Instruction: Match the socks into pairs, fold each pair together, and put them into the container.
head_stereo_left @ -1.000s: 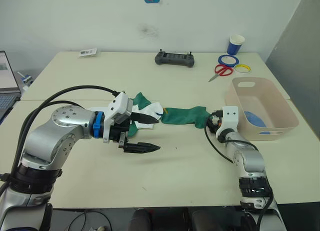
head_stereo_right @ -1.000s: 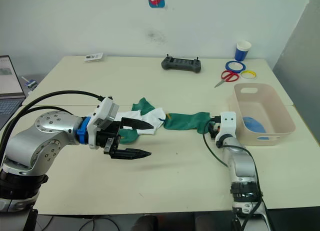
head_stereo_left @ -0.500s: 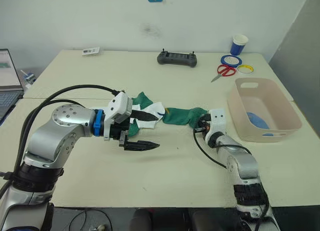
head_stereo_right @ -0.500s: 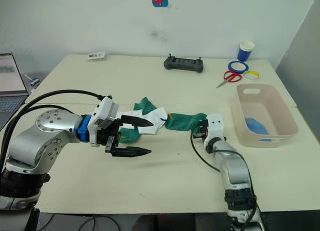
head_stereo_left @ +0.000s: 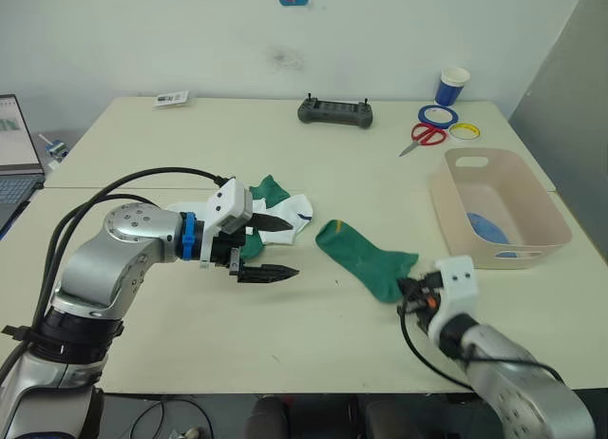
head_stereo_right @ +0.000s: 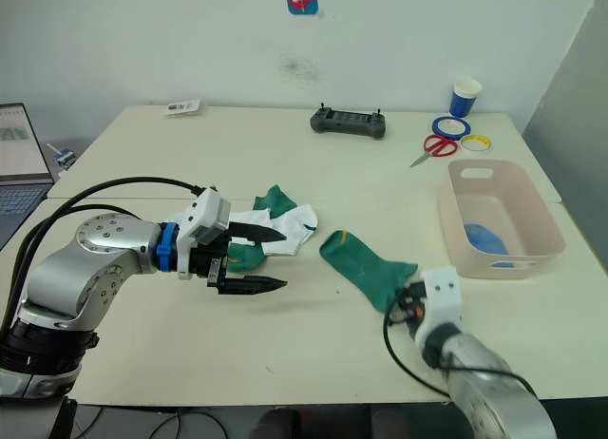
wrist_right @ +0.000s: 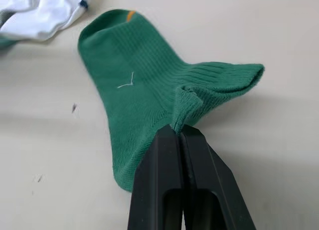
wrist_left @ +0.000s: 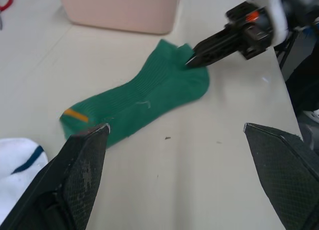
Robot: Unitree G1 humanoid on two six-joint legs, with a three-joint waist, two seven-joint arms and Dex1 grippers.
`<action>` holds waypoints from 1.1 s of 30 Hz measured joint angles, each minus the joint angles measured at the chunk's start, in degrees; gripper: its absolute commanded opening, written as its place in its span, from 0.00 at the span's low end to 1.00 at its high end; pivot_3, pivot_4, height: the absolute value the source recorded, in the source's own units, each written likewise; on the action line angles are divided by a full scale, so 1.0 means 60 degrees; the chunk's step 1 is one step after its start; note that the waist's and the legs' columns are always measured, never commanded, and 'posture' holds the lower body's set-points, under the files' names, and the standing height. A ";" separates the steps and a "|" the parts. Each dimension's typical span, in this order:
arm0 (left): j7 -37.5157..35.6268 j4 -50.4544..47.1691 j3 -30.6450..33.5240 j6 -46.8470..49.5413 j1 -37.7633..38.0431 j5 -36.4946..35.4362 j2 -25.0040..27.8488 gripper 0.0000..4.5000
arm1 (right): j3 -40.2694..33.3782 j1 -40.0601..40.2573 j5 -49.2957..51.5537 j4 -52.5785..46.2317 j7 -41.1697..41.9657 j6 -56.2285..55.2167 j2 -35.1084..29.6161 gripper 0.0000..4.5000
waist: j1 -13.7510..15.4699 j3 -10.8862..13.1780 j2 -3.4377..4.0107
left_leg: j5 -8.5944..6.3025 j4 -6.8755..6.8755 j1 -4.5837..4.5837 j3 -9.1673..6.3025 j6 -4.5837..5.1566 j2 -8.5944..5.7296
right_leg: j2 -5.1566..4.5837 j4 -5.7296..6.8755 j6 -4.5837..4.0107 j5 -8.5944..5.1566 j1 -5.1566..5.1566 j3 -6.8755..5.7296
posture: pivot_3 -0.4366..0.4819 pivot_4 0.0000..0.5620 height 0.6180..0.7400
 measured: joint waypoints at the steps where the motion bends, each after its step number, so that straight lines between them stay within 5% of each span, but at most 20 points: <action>1: 0.0100 0.0079 -0.0077 0.0008 0.0049 0.0131 -0.0018 1.00 | -0.0176 0.0266 0.0244 -0.0052 0.0076 0.0022 -0.0069 0.00 | -0.0008 -0.0003 -0.0005 | 0.0000 0.0001 0.0005 0.0000 0.0000 0.0000 | 0.0000 0.0000 0.0000 0.0000 0.0005 0.0000 | 0.48 0.27 1.00; 5: 0.0851 0.0465 -0.0569 0.0010 0.0077 0.0837 -0.0548 1.00 | -0.0543 0.1143 0.0993 -0.0058 0.0218 -0.0079 -0.0720 0.00 | 0.0008 -0.0004 -0.0004 | 0.0000 0.0007 0.0003 0.0001 0.0000 -0.0011 | -0.0006 0.0000 0.0002 0.0002 0.0014 0.0008 | 0.48 0.27 1.00; 10: 0.2698 0.1363 -0.1519 0.0173 -0.0207 0.1893 -0.2712 1.00 | -0.0212 0.1322 0.1420 -0.0063 -0.0060 -0.0442 -0.1326 0.00 | 0.0126 -0.0016 -0.0013 | 0.0001 0.0023 -0.0009 -0.0004 0.0000 -0.0030 | -0.0005 -0.0002 0.0011 0.0007 0.0019 0.0023 | 0.48 0.27 1.00; 19: 0.4461 0.4056 -0.2035 -0.1127 -0.1488 0.3495 -0.4631 1.00 | 0.0158 0.1387 0.1764 -0.0065 -0.0872 -0.0777 -0.1580 0.00 | 0.0173 -0.0018 -0.0013 | 0.0002 0.0021 -0.0011 -0.0010 0.0002 -0.0030 | 0.0002 -0.0003 0.0012 0.0007 0.0018 0.0023 | 0.48 0.27 1.00; 23: 0.4274 0.4844 -0.2067 -0.1306 -0.1874 0.3598 -0.5133 0.80 | 0.0159 0.1359 0.1970 -0.0065 -0.1101 -0.0839 -0.1723 0.00 | 0.0172 -0.0018 -0.0014 | 0.0002 0.0021 -0.0013 -0.0010 0.0002 -0.0032 | 0.0001 -0.0003 0.0012 0.0007 0.0018 0.0021 | 0.48 0.27 1.00; 33: 0.3713 0.5546 -0.2196 -0.1447 -0.2126 0.3889 -0.5335 0.09 | -0.0103 0.1355 0.2315 -0.0065 -0.1416 -0.1036 -0.1947 0.00 | 0.0170 -0.0023 -0.0011 | 0.0003 0.0021 -0.0011 -0.0012 0.0002 -0.0031 | 0.0002 0.0000 0.0013 0.0008 0.0020 0.0021 | 0.48 0.27 1.00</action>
